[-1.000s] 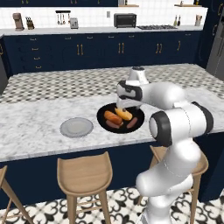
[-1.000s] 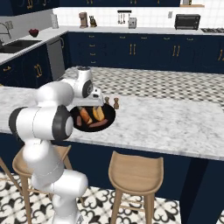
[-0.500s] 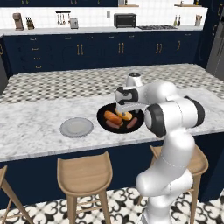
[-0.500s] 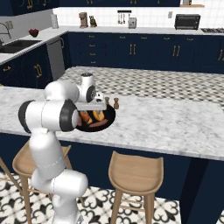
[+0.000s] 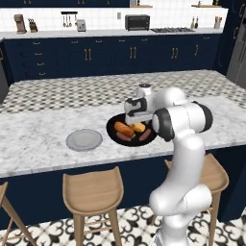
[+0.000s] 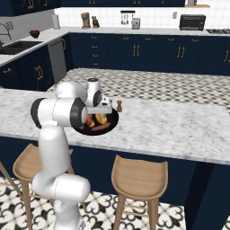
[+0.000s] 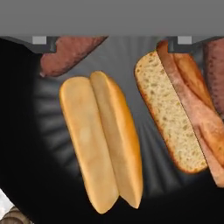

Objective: Place one bun and one sausage from the bowl on each plate.

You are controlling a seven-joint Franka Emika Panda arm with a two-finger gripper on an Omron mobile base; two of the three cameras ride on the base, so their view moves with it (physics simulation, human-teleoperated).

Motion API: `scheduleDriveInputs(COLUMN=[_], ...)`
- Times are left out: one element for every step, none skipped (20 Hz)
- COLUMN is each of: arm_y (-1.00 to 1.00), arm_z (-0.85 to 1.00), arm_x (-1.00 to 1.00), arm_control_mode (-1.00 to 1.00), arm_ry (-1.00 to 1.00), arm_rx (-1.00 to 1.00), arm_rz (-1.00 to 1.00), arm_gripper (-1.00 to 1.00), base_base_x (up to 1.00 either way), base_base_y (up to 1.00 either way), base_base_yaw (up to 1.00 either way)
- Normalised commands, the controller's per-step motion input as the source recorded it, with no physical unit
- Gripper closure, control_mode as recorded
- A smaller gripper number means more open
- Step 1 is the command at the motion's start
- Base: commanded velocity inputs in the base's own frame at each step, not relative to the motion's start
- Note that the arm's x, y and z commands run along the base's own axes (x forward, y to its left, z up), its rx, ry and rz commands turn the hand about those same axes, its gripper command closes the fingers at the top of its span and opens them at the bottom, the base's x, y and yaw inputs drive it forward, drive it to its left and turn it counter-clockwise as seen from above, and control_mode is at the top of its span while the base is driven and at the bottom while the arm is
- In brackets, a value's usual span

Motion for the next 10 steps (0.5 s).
scheduleDriveInputs(arm_y=[0.00, 0.00, -0.16, -0.09, 0.00, 0.00, -0.06, -0.13, -0.09, 0.00], arm_z=[-0.36, -0.35, -0.37, -0.41, -0.41, -0.37, -0.39, -0.33, -0.29, -0.31], arm_x=[0.51, 0.51, 0.44, 0.43, 0.51, 0.55, 0.55, 0.49, 0.45, 0.28], arm_control_mode=[-1.00, -1.00, -1.00, -1.00, -1.00, -1.00, -1.00, -1.00, -1.00, -1.00], arm_ry=[0.00, 0.00, 0.00, -0.01, -0.04, -0.09, -0.12, -0.13, -0.15, -0.12], arm_rx=[0.00, 0.00, 0.00, 0.00, 0.00, 0.00, 0.00, 0.00, 0.00, 0.00], arm_rz=[0.00, 0.00, 0.00, 0.00, 0.00, 0.00, 0.00, 0.00, 0.00, 0.00], arm_gripper=[-1.00, -1.00, -1.00, -1.00, -1.00, -1.00, -1.00, -1.00, -1.00, -1.00], base_base_x=[0.00, 0.00, 0.00, 0.00, 0.00, 0.00, 0.00, 0.00, 0.00, 0.00], base_base_y=[0.00, 0.00, 0.00, 0.00, 0.00, 0.00, 0.00, 0.00, 0.00, 0.00], base_base_yaw=[0.00, 0.00, 0.00, 0.00, 0.00, 0.00, 0.00, 0.00, 0.00, 0.00])
